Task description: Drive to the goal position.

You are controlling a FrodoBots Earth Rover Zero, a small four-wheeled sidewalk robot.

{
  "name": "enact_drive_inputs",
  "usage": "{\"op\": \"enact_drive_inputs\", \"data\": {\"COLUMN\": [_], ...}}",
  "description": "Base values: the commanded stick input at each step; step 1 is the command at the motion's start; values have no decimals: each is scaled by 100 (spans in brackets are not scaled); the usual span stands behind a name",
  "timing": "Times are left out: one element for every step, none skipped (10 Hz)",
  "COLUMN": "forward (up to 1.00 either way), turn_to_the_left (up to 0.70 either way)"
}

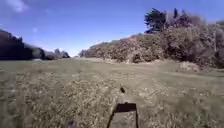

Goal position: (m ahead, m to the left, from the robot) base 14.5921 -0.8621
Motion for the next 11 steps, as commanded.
{"op": "enact_drive_inputs", "data": {"forward": [70,70,70,70,70,70,70,70,70,70,70], "turn_to_the_left": [0,0,-13,-27,-35,-35,-29,-13,0,0,0]}}
